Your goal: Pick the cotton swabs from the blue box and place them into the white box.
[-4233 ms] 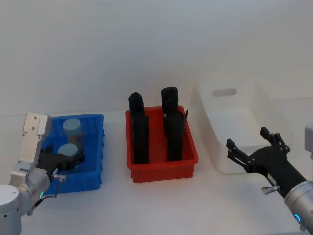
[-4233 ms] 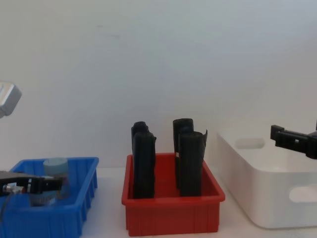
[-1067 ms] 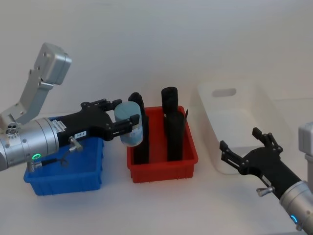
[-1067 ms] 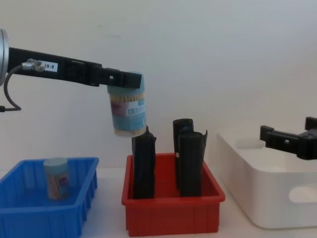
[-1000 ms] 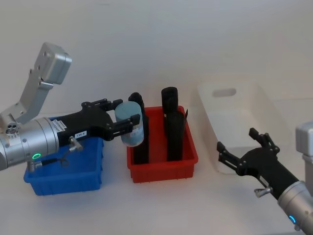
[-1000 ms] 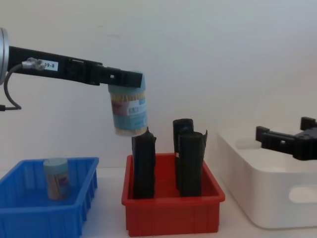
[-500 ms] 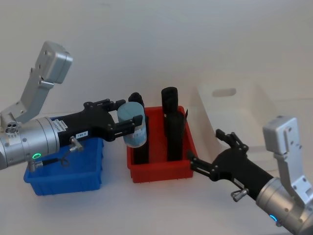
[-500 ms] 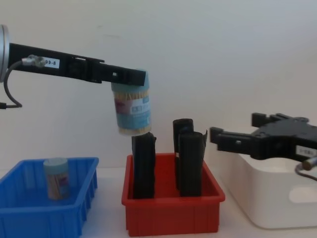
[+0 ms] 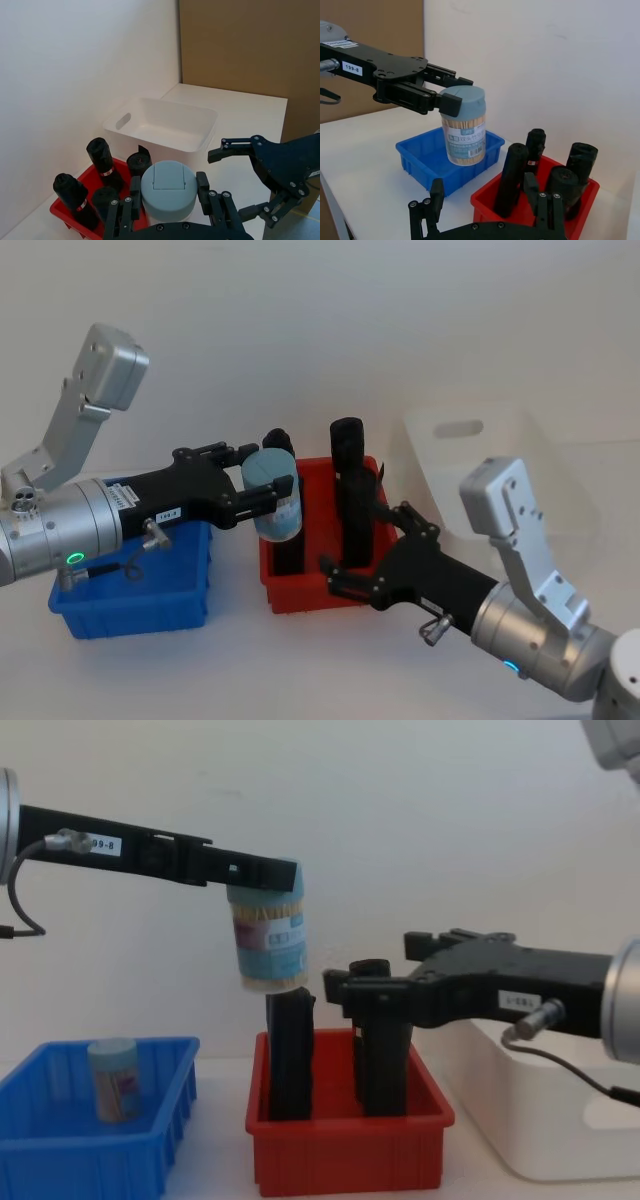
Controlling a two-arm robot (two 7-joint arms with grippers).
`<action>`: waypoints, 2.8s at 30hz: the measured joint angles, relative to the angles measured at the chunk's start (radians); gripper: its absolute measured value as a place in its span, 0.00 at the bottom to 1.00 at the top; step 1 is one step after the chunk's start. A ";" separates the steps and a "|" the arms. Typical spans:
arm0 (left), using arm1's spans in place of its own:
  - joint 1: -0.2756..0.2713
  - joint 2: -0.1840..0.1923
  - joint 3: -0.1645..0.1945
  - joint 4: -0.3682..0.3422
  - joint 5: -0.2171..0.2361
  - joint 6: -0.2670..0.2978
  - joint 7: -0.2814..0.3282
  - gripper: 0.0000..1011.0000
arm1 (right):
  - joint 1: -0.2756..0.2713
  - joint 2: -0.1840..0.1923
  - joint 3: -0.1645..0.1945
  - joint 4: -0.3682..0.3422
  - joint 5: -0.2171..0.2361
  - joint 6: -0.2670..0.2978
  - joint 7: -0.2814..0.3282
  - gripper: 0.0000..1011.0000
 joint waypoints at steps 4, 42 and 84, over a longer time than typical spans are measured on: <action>0.000 0.000 0.000 0.000 0.000 0.000 -0.001 0.66 | 0.022 -0.016 -0.010 0.013 -0.020 0.014 0.016 0.99; 0.000 0.000 0.000 0.000 0.000 0.000 -0.003 0.66 | 0.191 -0.157 -0.083 0.207 -0.140 0.033 0.024 0.95; 0.000 0.000 0.000 0.000 0.000 0.000 -0.003 0.99 | 0.180 -0.152 -0.088 0.174 -0.134 0.061 -0.111 0.64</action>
